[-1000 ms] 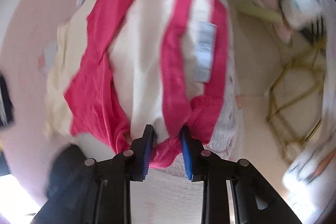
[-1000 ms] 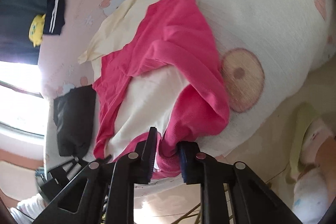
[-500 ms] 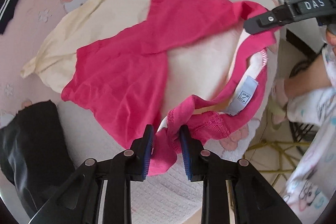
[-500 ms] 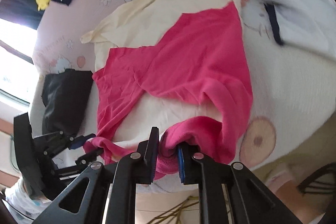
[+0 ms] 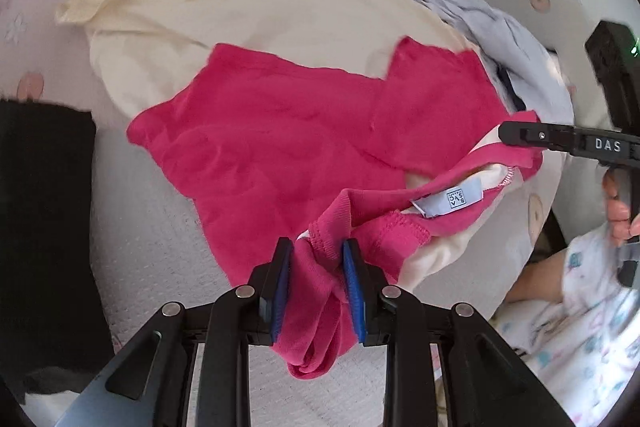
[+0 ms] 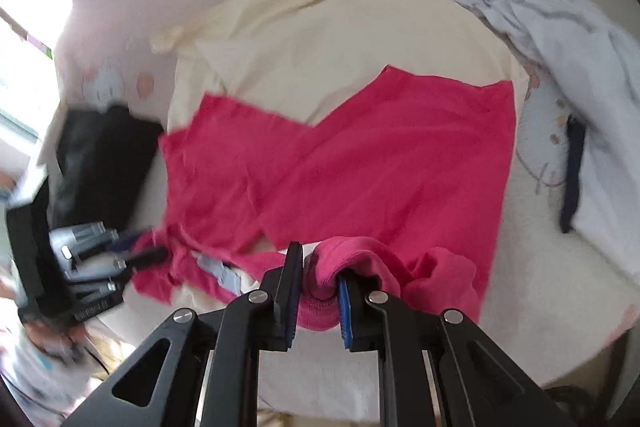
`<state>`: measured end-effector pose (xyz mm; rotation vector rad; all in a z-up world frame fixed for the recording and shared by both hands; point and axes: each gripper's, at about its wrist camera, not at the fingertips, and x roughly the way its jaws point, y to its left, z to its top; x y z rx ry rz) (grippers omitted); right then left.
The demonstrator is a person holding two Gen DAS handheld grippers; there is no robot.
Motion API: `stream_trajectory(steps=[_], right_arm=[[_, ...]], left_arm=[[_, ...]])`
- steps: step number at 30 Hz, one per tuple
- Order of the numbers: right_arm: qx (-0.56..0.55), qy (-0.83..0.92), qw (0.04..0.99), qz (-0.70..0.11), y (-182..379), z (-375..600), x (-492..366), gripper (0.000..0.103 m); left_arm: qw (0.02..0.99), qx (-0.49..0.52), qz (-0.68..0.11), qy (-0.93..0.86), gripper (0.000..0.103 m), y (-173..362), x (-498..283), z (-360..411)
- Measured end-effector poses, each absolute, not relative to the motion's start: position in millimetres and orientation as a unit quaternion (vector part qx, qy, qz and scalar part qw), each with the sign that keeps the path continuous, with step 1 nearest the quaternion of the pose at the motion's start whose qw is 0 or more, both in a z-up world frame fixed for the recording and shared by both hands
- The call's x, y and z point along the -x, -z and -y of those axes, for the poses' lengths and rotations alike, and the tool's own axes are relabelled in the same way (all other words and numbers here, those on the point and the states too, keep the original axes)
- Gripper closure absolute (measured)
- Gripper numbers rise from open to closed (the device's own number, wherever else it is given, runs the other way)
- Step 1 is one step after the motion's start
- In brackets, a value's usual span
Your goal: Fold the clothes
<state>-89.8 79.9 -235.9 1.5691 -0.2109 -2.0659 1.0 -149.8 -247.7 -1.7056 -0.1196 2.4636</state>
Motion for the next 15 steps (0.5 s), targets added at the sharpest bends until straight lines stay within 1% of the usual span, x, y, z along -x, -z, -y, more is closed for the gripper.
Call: stream_trajectory(steps=[2, 3, 4, 5, 6, 7, 8, 9, 10, 11, 12, 14, 15], right_arm=[[-0.590, 0.755, 0.268, 0.099, 238, -81, 101, 0.086], [-0.594, 0.750, 0.274, 0.096, 235, -78, 105, 0.072], [-0.594, 0.746, 0.286, 0.092, 231, -74, 106, 0.054], [-0.594, 0.742, 0.298, 0.087, 226, -71, 106, 0.048], [-0.592, 0.740, 0.309, 0.081, 221, -69, 106, 0.044], [-0.583, 0.743, 0.321, 0.069, 214, -67, 102, 0.044], [-0.571, 0.748, 0.335, 0.052, 206, -65, 98, 0.044], [-0.558, 0.754, 0.344, 0.038, 198, -65, 93, 0.042], [-0.542, 0.762, 0.352, 0.036, 190, -69, 89, 0.030], [-0.533, 0.762, 0.364, 0.049, 185, -74, 88, 0.023], [-0.533, 0.754, 0.377, 0.070, 183, -79, 88, 0.012], [-0.545, 0.744, 0.374, 0.099, 186, -92, 92, 0.011], [-0.545, 0.751, 0.360, 0.097, 186, -98, 93, 0.011]], left_arm=[[0.079, 0.560, 0.065, -0.822, 0.080, 246, -2, 154], [0.080, 0.554, 0.084, -0.825, 0.080, 242, -3, 157], [0.085, 0.543, 0.110, -0.828, 0.080, 236, -5, 161], [0.096, 0.524, 0.151, -0.833, 0.080, 229, -9, 167], [0.107, 0.508, 0.184, -0.834, 0.080, 222, -12, 173], [0.106, 0.501, 0.211, -0.833, 0.070, 216, -14, 180], [0.106, 0.492, 0.237, -0.831, 0.044, 210, -16, 187], [0.106, 0.484, 0.263, -0.828, 0.029, 204, -19, 194], [0.101, 0.474, 0.282, -0.828, 0.015, 199, -22, 200], [0.090, 0.463, 0.284, -0.835, 0.015, 193, -25, 204], [0.088, 0.457, 0.278, -0.840, 0.015, 188, -27, 207], [0.083, 0.468, 0.262, -0.840, 0.015, 187, -26, 208], [0.071, 0.477, 0.248, -0.840, 0.015, 188, -27, 206]])
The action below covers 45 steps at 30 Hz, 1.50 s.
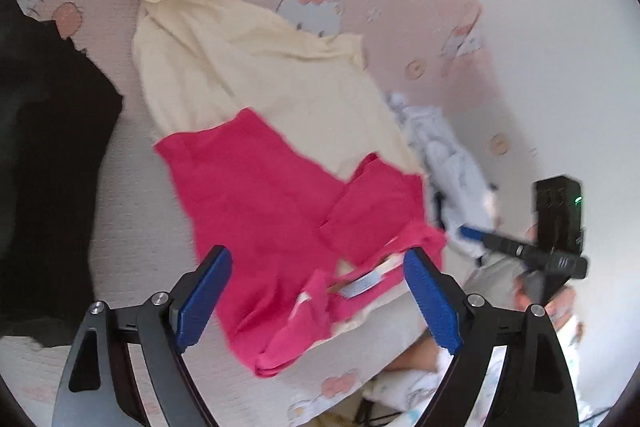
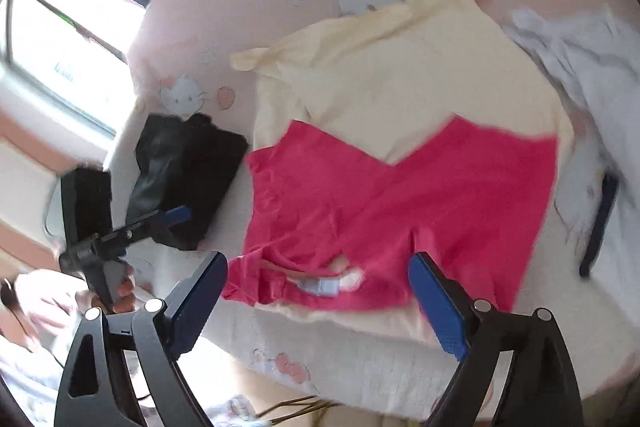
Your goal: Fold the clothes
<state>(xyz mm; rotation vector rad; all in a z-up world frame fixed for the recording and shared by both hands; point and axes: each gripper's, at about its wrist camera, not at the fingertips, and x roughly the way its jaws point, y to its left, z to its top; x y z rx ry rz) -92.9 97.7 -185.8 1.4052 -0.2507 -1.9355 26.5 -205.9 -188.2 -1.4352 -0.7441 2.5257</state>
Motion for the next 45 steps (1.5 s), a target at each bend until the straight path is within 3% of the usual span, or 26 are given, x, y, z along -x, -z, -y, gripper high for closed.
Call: stream_trajectory(steps=[6, 15, 21, 24, 29, 32, 34, 36, 37, 38, 40, 45], right_arm=[[-0.413, 0.862, 0.285, -0.069, 164, -109, 84, 0.011], [-0.430, 0.822, 0.316, -0.198, 196, -96, 76, 0.011], [-0.452, 0.792, 0.311, -0.269, 231, -86, 69, 0.011], [-0.461, 0.786, 0.308, -0.272, 240, -87, 73, 0.011], [-0.457, 0.796, 0.286, -0.275, 246, -84, 82, 0.014], [-0.456, 0.794, 0.301, -0.266, 245, -78, 83, 0.036], [-0.468, 0.781, 0.319, -0.262, 248, -72, 83, 0.062], [-0.474, 0.777, 0.327, -0.254, 250, -65, 81, 0.073], [-0.477, 0.776, 0.329, -0.250, 251, -62, 80, 0.078], [-0.481, 0.776, 0.328, -0.245, 252, -59, 80, 0.080], [-0.491, 0.781, 0.313, -0.226, 253, -59, 84, 0.086], [-0.547, 0.783, 0.267, -0.128, 261, -79, 102, 0.091]], left_arm=[[0.068, 0.503, 0.152, -0.848, 0.015, 199, -36, 181], [0.080, 0.525, 0.029, -0.847, 0.015, 223, -43, 141], [0.132, 0.527, -0.020, -0.839, 0.015, 234, -45, 125], [0.118, 0.522, -0.052, -0.843, 0.015, 238, -44, 121], [0.097, 0.529, -0.040, -0.842, 0.015, 252, -32, 126], [0.080, 0.528, -0.034, -0.845, 0.016, 256, -28, 126], [0.066, 0.525, -0.029, -0.848, 0.017, 257, -27, 128], [0.056, 0.528, -0.017, -0.847, 0.032, 259, -27, 132], [0.056, 0.532, -0.002, -0.845, 0.048, 261, -25, 135], [0.056, 0.535, 0.013, -0.843, 0.061, 262, -24, 137], [0.062, 0.542, 0.049, -0.837, 0.074, 262, -21, 143], [0.065, 0.535, 0.125, -0.833, 0.075, 254, -11, 162]])
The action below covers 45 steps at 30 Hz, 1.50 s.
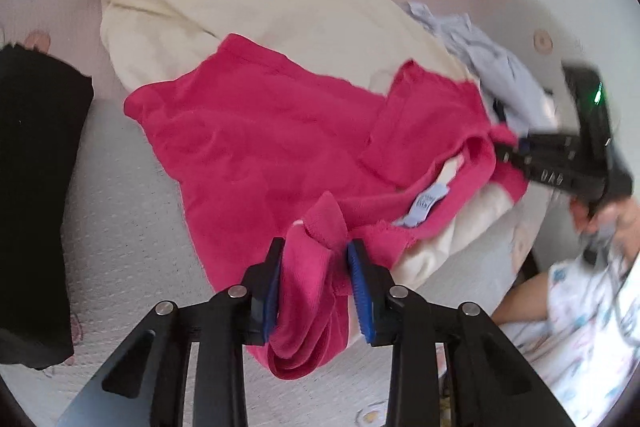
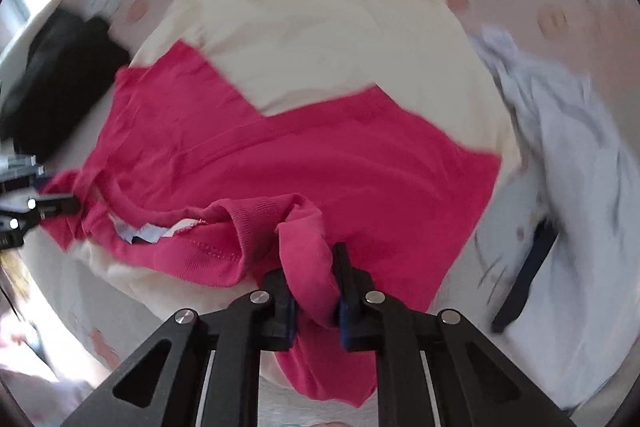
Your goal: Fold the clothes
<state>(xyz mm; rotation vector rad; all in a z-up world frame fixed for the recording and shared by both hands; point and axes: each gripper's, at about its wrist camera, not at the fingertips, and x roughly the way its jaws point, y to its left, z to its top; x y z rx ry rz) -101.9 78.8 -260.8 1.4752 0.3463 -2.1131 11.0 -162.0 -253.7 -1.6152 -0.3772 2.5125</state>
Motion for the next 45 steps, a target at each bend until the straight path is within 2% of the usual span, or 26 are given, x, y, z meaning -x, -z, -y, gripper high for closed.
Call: stream_trajectory(steps=[4, 7, 9, 11, 12, 13, 14, 15, 16, 17, 19, 22, 27, 32, 36, 39, 45], right_arm=[[-0.546, 0.789, 0.257, -0.117, 257, -87, 101, 0.092], [-0.577, 0.783, 0.225, -0.061, 260, -102, 111, 0.091], [-0.601, 0.771, 0.209, -0.019, 266, -112, 118, 0.091], [-0.591, 0.776, 0.219, -0.035, 262, -109, 117, 0.090], [-0.574, 0.783, 0.227, -0.070, 257, -101, 114, 0.086], [-0.549, 0.792, 0.237, -0.120, 251, -91, 109, 0.077], [-0.522, 0.799, 0.246, -0.169, 245, -81, 103, 0.067], [-0.493, 0.804, 0.256, -0.213, 240, -73, 98, 0.051], [-0.465, 0.807, 0.267, -0.246, 236, -67, 93, 0.046], [-0.445, 0.809, 0.279, -0.266, 232, -63, 89, 0.043], [-0.407, 0.809, 0.302, -0.298, 226, -57, 80, 0.043], [-0.399, 0.802, 0.328, -0.300, 225, -55, 79, 0.043], [-0.380, 0.781, 0.311, -0.386, 233, -63, 71, 0.043], [-0.369, 0.763, 0.335, -0.411, 240, -68, 62, 0.043], [-0.368, 0.742, 0.360, -0.429, 251, -54, 58, 0.043], [-0.369, 0.731, 0.378, -0.433, 256, -43, 59, 0.043], [-0.375, 0.738, 0.385, -0.408, 260, -30, 75, 0.043]], left_arm=[[0.025, 0.525, 0.140, -0.839, 0.075, 249, -2, 186], [-0.018, 0.538, 0.124, -0.833, 0.075, 253, 2, 199], [0.025, 0.529, 0.172, -0.831, 0.075, 250, -3, 208], [0.062, 0.516, 0.208, -0.829, 0.075, 246, -12, 210], [0.077, 0.511, 0.221, -0.827, 0.074, 244, -16, 210], [0.084, 0.512, 0.220, -0.826, 0.070, 243, -17, 207], [0.090, 0.514, 0.212, -0.826, 0.058, 242, -19, 203], [0.098, 0.515, 0.199, -0.828, 0.051, 241, -21, 197], [0.104, 0.518, 0.184, -0.829, 0.040, 241, -22, 191], [0.104, 0.520, 0.169, -0.830, 0.039, 242, -20, 184], [0.106, 0.529, 0.140, -0.831, 0.039, 243, -18, 174], [0.101, 0.544, 0.092, -0.828, 0.039, 245, -15, 164], [0.110, 0.557, 0.008, -0.823, 0.039, 249, -12, 149], [0.123, 0.562, -0.090, -0.813, 0.039, 255, -4, 132], [0.152, 0.565, -0.126, -0.801, 0.039, 262, 4, 119], [0.161, 0.566, -0.131, -0.798, 0.039, 269, 13, 114], [0.140, 0.564, -0.064, -0.811, 0.039, 278, 31, 127]])
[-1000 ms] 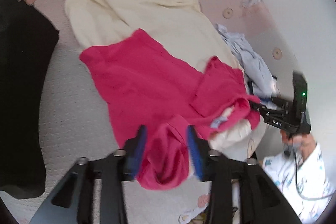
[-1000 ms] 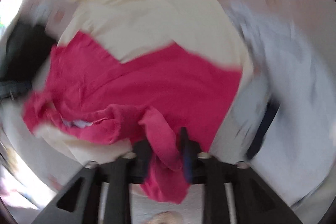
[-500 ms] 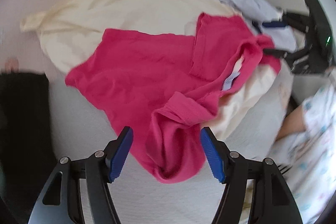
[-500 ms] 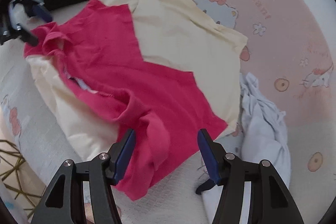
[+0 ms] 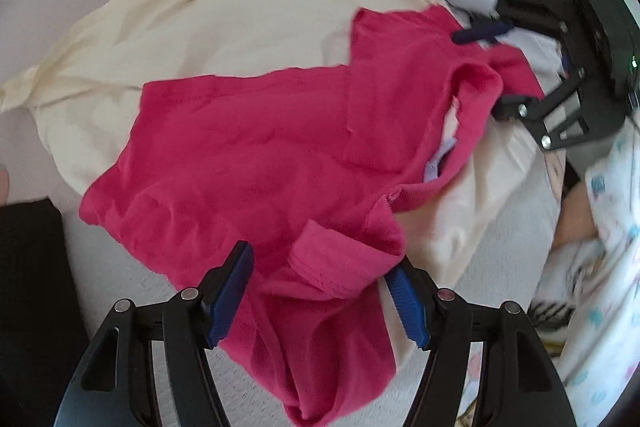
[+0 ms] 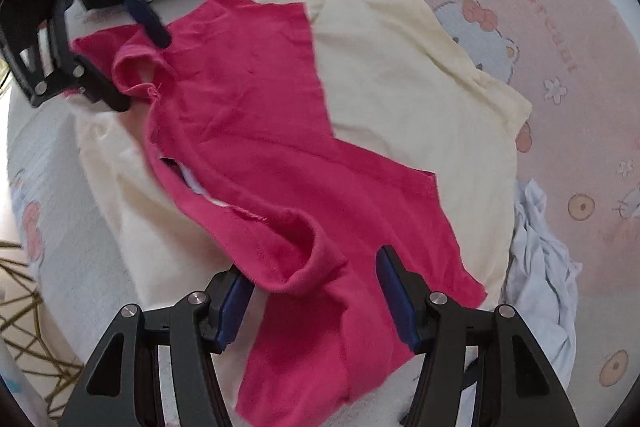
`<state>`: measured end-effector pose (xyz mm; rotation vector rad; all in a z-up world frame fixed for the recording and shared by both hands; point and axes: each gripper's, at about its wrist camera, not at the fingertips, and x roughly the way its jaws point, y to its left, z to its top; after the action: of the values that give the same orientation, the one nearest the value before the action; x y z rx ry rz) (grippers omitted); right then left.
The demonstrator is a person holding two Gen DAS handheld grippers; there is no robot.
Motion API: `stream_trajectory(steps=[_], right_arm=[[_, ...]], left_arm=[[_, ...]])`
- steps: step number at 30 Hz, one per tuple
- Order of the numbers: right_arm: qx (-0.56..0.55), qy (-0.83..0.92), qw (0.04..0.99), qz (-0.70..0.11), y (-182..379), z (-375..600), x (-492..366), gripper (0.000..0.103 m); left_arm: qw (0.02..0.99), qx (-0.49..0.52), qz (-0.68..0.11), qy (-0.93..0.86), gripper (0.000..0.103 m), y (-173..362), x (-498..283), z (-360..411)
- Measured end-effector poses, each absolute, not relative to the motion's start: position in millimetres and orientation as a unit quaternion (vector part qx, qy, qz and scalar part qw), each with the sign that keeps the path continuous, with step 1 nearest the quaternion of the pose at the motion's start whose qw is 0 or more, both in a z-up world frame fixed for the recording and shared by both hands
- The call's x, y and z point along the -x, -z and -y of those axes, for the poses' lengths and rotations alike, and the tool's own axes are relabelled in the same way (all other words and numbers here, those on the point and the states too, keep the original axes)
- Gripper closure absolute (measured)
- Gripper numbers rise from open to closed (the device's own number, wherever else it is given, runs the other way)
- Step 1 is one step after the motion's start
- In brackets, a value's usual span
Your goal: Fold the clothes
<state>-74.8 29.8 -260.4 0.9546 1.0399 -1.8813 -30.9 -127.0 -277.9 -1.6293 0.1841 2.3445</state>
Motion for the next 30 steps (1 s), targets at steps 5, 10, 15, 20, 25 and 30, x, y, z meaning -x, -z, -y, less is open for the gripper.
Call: stream_trajectory(steps=[5, 10, 15, 20, 25, 30], right_arm=[[-0.429, 0.747, 0.414, -0.294, 249, -35, 95, 0.080], [-0.474, 0.762, 0.364, -0.249, 253, -32, 114, 0.091], [-0.526, 0.751, 0.315, -0.245, 276, -30, 122, 0.091], [-0.554, 0.754, 0.296, -0.192, 273, -35, 123, 0.090], [-0.548, 0.770, 0.303, -0.120, 254, -46, 122, 0.055], [-0.535, 0.791, 0.293, -0.052, 232, -66, 118, 0.041]], left_arm=[[0.126, 0.570, 0.019, -0.811, 0.067, 280, 41, 147], [0.098, 0.572, 0.011, -0.814, 0.071, 282, 53, 154], [0.079, 0.583, 0.059, -0.806, 0.068, 290, 65, 166], [0.078, 0.568, 0.197, -0.795, 0.066, 279, 62, 198], [0.065, 0.526, 0.281, -0.800, 0.035, 252, 38, 229], [0.043, 0.525, 0.276, -0.804, 0.035, 247, 15, 234]])
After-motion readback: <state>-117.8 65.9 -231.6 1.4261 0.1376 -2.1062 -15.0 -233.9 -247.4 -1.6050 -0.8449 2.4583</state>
